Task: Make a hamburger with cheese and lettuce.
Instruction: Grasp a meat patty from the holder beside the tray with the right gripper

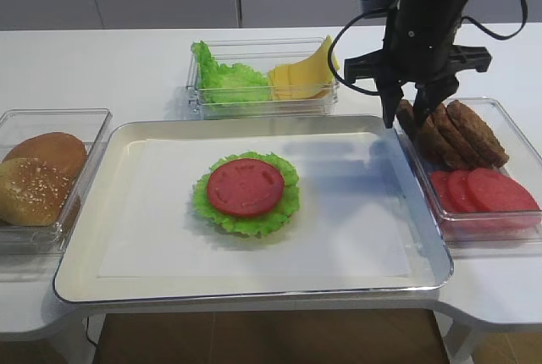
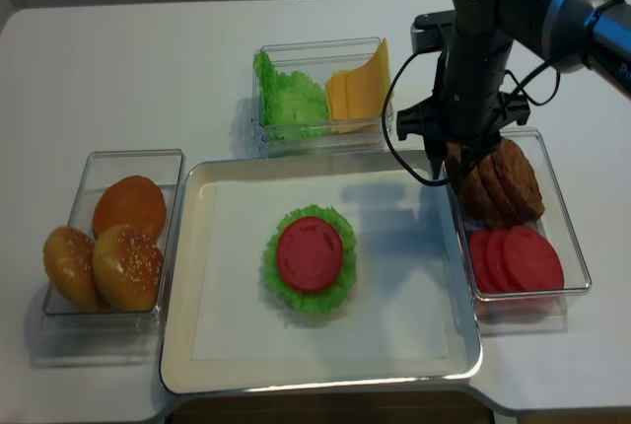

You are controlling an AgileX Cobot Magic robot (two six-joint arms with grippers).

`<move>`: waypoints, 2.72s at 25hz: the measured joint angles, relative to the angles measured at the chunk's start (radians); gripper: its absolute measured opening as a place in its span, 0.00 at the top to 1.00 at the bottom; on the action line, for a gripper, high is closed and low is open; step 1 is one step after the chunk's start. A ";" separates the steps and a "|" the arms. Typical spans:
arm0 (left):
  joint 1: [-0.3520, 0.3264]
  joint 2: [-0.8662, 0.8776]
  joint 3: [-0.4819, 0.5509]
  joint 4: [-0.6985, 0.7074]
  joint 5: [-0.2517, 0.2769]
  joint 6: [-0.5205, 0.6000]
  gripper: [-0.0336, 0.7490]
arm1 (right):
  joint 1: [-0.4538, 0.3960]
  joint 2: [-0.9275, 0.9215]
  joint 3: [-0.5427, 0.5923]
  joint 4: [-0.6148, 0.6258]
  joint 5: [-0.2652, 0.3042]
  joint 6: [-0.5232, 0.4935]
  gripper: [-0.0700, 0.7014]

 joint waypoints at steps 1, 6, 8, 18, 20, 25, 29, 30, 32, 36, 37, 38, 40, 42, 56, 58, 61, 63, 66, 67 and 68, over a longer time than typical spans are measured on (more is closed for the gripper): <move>0.000 0.000 0.000 0.000 0.000 0.000 0.52 | 0.000 0.000 0.000 -0.002 0.000 0.000 0.51; 0.000 0.000 0.000 0.000 0.000 0.000 0.52 | 0.000 0.000 0.000 -0.010 0.002 0.000 0.66; 0.000 0.000 0.000 0.000 0.000 0.000 0.52 | 0.000 0.000 0.000 -0.014 0.002 0.000 0.68; 0.000 0.000 0.000 0.000 0.000 0.000 0.52 | 0.000 0.002 -0.015 -0.014 0.014 0.000 0.71; 0.000 0.000 0.000 0.000 0.000 0.000 0.52 | 0.000 0.004 -0.038 -0.015 0.023 -0.005 0.72; 0.000 0.000 0.000 0.000 0.000 0.000 0.52 | 0.000 0.004 -0.083 -0.015 0.027 -0.020 0.73; 0.000 0.000 0.000 0.000 0.000 0.000 0.52 | 0.000 0.004 -0.085 -0.004 0.025 -0.039 0.73; 0.000 0.000 0.000 0.000 0.000 0.000 0.52 | 0.000 0.004 -0.085 -0.003 0.025 -0.041 0.73; 0.000 0.000 0.000 0.000 0.000 0.000 0.52 | 0.000 0.004 -0.085 -0.003 0.025 -0.048 0.73; 0.000 0.000 0.000 0.000 0.000 0.000 0.52 | 0.000 0.004 -0.085 -0.003 0.025 -0.050 0.73; 0.000 0.000 0.000 0.000 0.000 0.000 0.52 | 0.000 0.004 -0.085 -0.003 0.025 -0.052 0.73; 0.000 0.000 0.000 0.000 0.000 0.000 0.52 | 0.000 0.004 -0.085 -0.003 0.025 -0.052 0.73; 0.000 0.000 0.000 0.000 0.000 0.000 0.52 | 0.000 -0.002 -0.085 -0.003 0.025 -0.060 0.74; 0.000 0.000 0.000 0.000 0.000 0.000 0.52 | 0.000 -0.011 -0.085 -0.001 0.025 -0.062 0.74; 0.000 0.000 0.000 0.000 0.000 0.000 0.52 | 0.000 -0.089 -0.085 0.011 0.025 -0.074 0.74; 0.000 0.000 0.000 0.000 0.000 0.000 0.52 | 0.000 -0.095 -0.085 0.017 0.025 -0.076 0.74; 0.000 0.000 0.000 0.000 0.000 0.000 0.52 | 0.000 -0.103 -0.085 0.026 0.026 -0.084 0.74; 0.000 0.000 0.000 0.000 0.000 0.000 0.52 | 0.000 -0.109 -0.085 0.035 0.026 -0.088 0.74; 0.000 0.000 0.000 0.000 0.000 0.000 0.52 | 0.000 -0.125 -0.085 0.043 0.026 -0.092 0.74; 0.000 0.000 0.000 0.000 0.000 0.000 0.52 | 0.000 -0.132 -0.085 0.048 0.026 -0.094 0.74; 0.000 0.000 0.000 0.000 0.000 0.000 0.52 | 0.000 -0.137 -0.085 0.050 0.026 -0.094 0.74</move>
